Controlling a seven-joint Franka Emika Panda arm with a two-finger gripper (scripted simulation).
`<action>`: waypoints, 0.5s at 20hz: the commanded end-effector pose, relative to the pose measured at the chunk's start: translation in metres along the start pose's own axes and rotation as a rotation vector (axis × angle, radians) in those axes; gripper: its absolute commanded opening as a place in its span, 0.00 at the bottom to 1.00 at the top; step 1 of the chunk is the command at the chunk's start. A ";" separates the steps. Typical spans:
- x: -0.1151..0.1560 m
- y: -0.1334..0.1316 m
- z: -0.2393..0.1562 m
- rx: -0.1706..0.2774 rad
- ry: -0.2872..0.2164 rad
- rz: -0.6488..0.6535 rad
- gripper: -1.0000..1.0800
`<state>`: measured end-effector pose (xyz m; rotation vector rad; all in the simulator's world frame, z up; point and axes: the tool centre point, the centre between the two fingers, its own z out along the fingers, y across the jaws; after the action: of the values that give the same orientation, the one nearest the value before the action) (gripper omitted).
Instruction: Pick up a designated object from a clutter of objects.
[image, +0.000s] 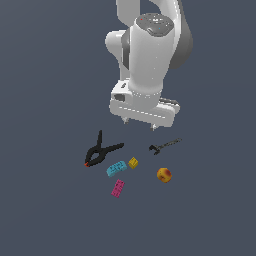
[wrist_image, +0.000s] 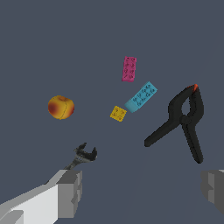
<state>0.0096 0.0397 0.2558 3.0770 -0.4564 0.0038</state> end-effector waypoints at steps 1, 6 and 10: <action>-0.002 -0.009 0.010 0.000 0.001 0.048 0.96; -0.008 -0.026 0.029 0.001 0.002 0.142 0.96; -0.013 -0.039 0.045 0.002 0.003 0.217 0.96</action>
<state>0.0091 0.0738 0.2159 3.0222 -0.7427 0.0118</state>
